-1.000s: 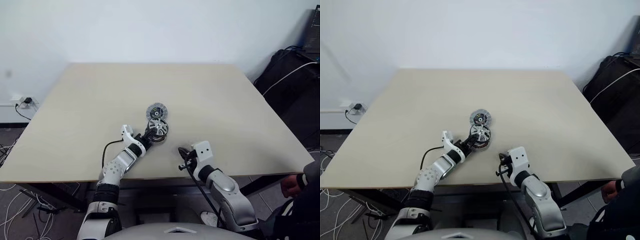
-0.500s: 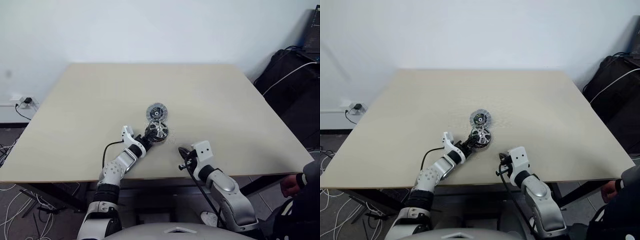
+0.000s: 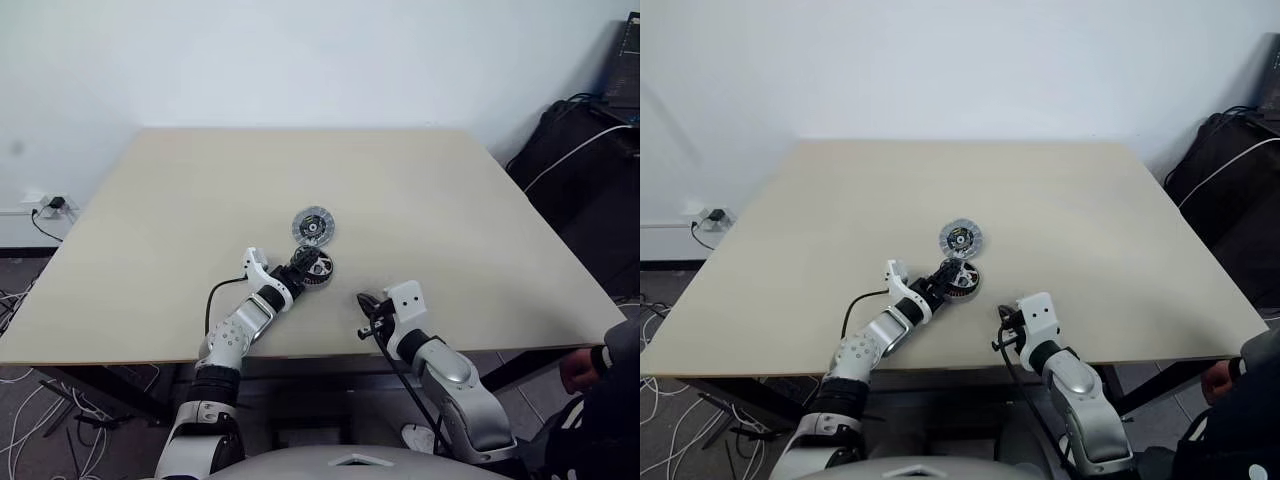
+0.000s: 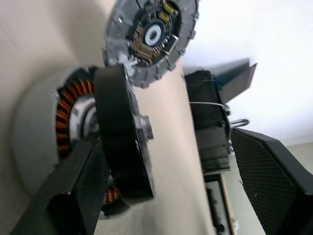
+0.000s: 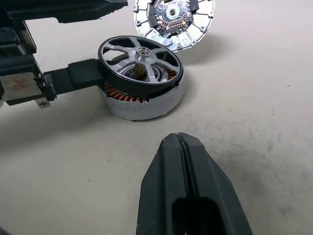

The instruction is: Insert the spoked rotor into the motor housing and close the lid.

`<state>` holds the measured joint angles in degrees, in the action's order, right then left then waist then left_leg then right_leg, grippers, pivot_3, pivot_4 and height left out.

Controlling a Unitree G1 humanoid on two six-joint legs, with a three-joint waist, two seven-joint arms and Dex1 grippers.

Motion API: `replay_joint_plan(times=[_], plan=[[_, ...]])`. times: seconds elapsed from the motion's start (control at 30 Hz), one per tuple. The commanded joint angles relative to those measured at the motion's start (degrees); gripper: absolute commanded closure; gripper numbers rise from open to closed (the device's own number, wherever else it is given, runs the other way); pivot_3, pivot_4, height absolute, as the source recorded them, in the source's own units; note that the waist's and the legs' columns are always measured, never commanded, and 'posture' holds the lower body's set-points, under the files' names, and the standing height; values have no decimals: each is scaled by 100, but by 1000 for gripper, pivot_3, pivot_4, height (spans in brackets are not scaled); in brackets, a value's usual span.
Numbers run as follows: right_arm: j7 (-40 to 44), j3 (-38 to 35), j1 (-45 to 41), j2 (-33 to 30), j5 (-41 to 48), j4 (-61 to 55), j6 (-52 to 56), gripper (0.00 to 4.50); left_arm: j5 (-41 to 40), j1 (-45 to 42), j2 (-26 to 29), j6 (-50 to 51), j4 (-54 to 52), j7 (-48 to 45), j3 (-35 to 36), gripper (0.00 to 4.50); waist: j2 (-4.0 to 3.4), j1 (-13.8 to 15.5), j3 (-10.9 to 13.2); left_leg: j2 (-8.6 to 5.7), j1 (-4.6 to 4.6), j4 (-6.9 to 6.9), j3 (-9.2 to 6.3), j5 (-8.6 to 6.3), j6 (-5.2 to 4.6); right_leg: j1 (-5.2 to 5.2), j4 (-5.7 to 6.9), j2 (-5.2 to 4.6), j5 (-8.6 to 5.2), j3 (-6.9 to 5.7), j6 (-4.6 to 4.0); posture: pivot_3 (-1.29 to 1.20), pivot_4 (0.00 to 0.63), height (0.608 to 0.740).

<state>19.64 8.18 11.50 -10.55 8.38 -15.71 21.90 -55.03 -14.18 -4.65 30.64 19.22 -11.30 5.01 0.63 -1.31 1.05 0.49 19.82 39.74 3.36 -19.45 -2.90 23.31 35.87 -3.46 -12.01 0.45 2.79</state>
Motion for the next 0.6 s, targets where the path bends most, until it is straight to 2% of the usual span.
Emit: replay_joint_plan(times=[0.03,0.6], plan=[[4,-54,-129,32,88,-147,-69,4500,108,216,-761,-134,-384,167,-54,513,0,1,0,0,2,0,0,0,0,2,-1,0,0,0,0,0,0,740],[51,-30,-152,52,92,-110,-58,4500,415,681,-594,-397,-1287,191,-257,513,2,14,2,0,8,0,1,6,12,8,-3,-1,0,1,0,0,0,740]])
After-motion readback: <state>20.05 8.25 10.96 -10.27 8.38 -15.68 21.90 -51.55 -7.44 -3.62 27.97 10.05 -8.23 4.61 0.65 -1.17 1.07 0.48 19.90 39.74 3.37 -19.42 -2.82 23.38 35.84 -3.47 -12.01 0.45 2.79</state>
